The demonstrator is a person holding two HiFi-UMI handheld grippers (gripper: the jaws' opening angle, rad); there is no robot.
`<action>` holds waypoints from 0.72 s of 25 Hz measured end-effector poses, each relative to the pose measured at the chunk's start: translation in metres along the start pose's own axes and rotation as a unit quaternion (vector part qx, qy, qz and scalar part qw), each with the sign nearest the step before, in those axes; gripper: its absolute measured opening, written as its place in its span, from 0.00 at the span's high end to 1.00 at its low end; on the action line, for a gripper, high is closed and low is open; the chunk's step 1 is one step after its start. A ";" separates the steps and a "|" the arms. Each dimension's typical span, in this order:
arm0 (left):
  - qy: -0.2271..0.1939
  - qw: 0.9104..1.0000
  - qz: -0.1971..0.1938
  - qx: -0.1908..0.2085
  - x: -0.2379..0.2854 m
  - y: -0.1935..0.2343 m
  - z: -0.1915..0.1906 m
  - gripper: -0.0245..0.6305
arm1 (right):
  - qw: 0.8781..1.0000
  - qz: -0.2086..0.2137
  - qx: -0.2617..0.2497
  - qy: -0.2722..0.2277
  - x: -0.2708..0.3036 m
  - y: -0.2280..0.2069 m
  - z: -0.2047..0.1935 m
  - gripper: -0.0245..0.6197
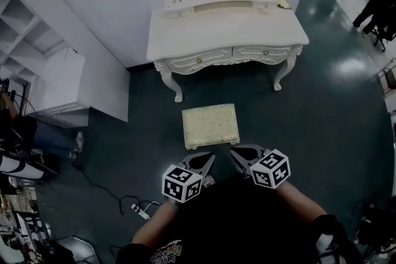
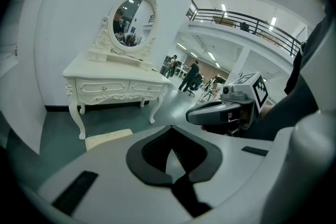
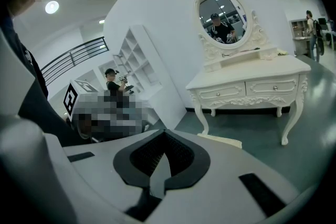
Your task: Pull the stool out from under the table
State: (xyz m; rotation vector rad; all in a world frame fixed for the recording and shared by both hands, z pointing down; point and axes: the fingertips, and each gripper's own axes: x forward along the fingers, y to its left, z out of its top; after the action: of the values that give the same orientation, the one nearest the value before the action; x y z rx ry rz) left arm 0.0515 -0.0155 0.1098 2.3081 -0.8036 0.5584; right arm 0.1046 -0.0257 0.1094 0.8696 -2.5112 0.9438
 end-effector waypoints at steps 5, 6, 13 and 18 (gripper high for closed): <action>-0.001 1.000 0.000 0.001 0.002 -0.002 0.001 0.95 | 1.000 -0.001 0.000 -0.001 -0.003 -0.003 0.000 0.92; -0.001 1.000 0.000 0.002 0.003 -0.002 0.001 0.95 | 1.000 -0.002 0.000 -0.001 -0.003 -0.003 0.000 0.92; -0.003 1.000 0.001 0.006 0.001 -0.007 0.000 0.95 | 1.000 -0.002 -0.002 -0.002 -0.007 0.000 -0.003 0.92; -0.002 1.000 -0.001 0.009 -0.001 -0.008 -0.001 0.95 | 1.000 -0.002 -0.002 0.000 -0.008 0.002 -0.004 0.92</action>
State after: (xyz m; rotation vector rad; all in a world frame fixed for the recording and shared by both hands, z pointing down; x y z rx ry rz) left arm 0.0563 -0.0097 0.1064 2.3264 -0.8021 0.5611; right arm 0.1098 -0.0189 0.1078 0.8733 -2.5096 0.9362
